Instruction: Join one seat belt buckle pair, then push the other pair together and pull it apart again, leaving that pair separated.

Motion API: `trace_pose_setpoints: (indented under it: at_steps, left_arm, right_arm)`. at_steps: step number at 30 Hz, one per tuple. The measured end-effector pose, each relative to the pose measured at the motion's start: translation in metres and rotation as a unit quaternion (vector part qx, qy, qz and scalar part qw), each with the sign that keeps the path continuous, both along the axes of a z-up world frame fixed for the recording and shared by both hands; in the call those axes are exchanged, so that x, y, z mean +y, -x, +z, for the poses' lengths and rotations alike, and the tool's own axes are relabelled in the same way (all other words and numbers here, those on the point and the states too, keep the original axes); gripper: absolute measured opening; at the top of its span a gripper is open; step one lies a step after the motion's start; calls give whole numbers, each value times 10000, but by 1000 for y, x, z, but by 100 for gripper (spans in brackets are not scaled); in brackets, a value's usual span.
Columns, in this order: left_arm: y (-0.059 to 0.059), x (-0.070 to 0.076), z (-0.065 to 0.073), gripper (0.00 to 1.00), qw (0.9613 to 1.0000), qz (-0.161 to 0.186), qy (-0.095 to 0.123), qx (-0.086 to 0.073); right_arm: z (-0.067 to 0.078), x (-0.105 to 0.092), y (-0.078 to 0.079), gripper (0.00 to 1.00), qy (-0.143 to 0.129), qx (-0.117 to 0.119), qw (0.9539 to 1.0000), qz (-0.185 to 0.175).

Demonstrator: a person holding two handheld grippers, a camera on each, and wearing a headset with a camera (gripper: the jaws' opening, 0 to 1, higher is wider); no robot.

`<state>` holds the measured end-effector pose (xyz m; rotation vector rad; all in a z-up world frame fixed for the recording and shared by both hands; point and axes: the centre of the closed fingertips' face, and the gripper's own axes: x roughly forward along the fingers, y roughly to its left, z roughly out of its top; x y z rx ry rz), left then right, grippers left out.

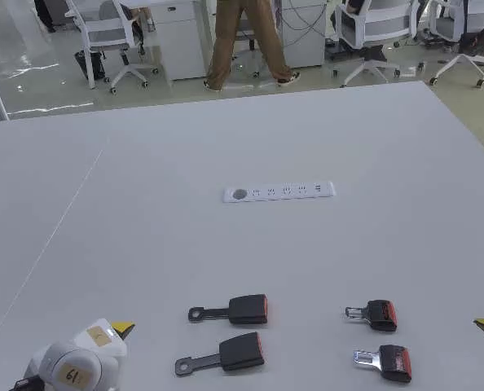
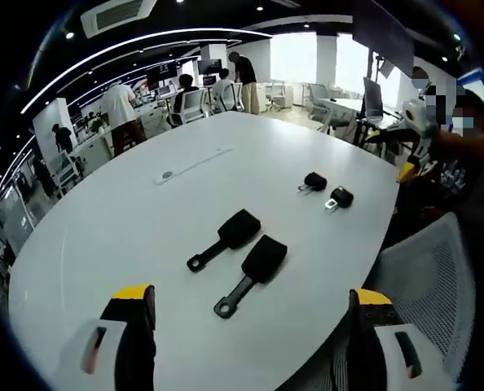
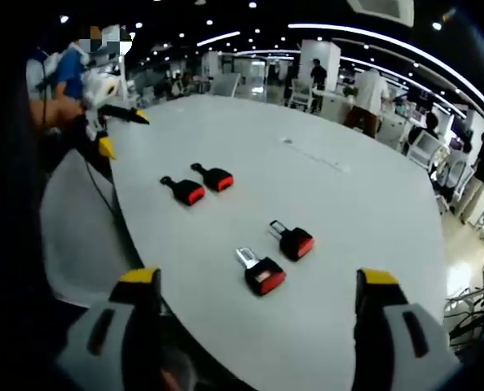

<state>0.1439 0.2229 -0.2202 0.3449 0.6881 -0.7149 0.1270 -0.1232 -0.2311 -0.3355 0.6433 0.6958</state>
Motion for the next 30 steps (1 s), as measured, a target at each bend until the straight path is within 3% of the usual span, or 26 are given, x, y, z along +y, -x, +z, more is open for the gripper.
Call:
trace_pose_setpoints:
  at_steps: [8, 10, 30]
  left_arm:
    - [2, -3, 2, 100, 10000, -11, -10, 17]
    - [2, -3, 3, 100, 10000, -23, -18, 12]
    - [0, -5, 3, 100, 9998, -149, -99, -11]
  right_arm:
    - [2, -2, -1, 100, 58, -49, 9999, -84]
    - [1, -2, 1, 100, -24, 84, 9999, -125]
    - [3, -9, 1, 100, 36, 10, 9998, -174]
